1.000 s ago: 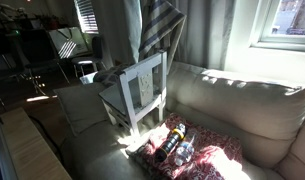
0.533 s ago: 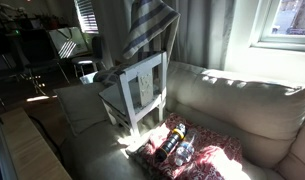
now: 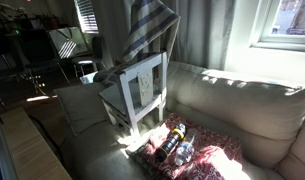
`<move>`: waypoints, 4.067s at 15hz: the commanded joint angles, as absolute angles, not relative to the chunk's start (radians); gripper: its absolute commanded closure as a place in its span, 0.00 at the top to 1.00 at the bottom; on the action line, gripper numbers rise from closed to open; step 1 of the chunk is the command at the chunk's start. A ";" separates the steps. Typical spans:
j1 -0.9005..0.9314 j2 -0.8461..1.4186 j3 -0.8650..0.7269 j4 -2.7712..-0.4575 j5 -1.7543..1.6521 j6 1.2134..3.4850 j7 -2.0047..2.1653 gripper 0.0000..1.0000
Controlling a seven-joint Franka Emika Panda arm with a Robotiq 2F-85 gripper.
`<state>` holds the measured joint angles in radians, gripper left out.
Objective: Put the towel on the chair
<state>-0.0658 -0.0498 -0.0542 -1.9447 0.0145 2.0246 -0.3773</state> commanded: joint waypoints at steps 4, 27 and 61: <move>-0.101 -0.051 -0.118 -1.937 -0.054 1.901 -0.612 0.01; -0.113 0.093 -0.102 -2.182 -0.029 2.210 -0.754 0.01; -0.137 0.049 -0.116 -1.812 0.106 1.795 -0.326 1.00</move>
<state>-0.1379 0.0484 -0.1143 -1.8136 0.1064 1.7970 -0.3255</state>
